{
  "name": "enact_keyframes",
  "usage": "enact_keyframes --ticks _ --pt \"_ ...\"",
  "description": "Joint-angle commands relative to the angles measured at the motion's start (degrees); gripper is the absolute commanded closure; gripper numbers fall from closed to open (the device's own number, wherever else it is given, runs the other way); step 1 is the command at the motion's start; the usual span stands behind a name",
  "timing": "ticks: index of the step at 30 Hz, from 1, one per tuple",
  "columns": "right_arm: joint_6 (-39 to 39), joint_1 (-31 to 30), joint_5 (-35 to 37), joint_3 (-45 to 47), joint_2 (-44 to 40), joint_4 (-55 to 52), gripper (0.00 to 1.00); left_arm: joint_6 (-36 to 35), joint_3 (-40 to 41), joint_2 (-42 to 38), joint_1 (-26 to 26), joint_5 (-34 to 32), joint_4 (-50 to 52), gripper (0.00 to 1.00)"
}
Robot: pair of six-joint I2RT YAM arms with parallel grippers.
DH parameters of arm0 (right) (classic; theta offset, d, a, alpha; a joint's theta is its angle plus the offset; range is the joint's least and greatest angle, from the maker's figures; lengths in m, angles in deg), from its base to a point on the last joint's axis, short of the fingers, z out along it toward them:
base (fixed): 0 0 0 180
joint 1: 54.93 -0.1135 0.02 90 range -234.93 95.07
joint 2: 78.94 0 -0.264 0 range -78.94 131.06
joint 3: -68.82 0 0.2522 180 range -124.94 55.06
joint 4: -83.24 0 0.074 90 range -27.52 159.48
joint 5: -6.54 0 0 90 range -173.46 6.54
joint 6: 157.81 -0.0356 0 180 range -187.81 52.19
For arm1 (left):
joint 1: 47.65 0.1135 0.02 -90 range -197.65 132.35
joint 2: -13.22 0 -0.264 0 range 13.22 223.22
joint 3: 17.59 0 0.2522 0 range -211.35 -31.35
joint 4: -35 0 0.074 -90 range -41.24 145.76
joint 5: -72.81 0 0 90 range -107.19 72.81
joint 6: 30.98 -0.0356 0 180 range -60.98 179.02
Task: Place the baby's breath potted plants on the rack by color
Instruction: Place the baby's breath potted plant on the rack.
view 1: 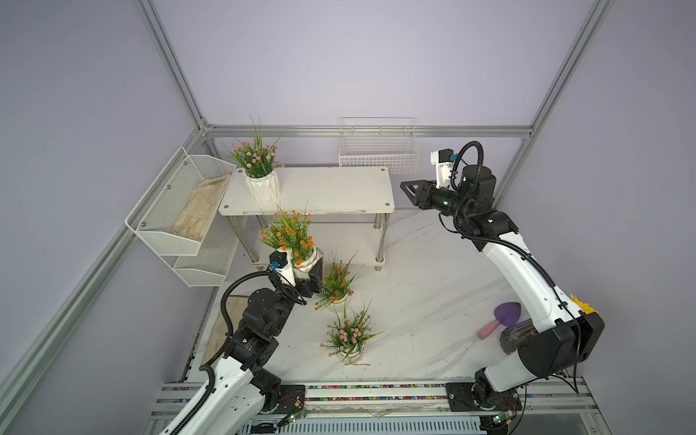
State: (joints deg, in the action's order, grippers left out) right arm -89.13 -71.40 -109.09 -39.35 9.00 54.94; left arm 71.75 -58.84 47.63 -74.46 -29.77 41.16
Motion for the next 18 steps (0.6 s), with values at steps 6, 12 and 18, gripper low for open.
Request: enact_keyframes --ticks 6,12,18 --pt "1.49 0.62 1.5 2.26 -4.34 0.51 0.61 4.77 9.1 -1.88 -0.53 -12.9 -11.49 1.0" --pt "1.84 0.8 1.98 3.66 -6.32 -0.09 0.61 4.74 11.64 7.62 -0.38 -20.01 -20.19 1.0" --pt "2.25 0.94 2.86 5.41 -8.68 -1.05 0.61 4.86 7.6 20.43 2.95 -23.15 -26.46 1.0"
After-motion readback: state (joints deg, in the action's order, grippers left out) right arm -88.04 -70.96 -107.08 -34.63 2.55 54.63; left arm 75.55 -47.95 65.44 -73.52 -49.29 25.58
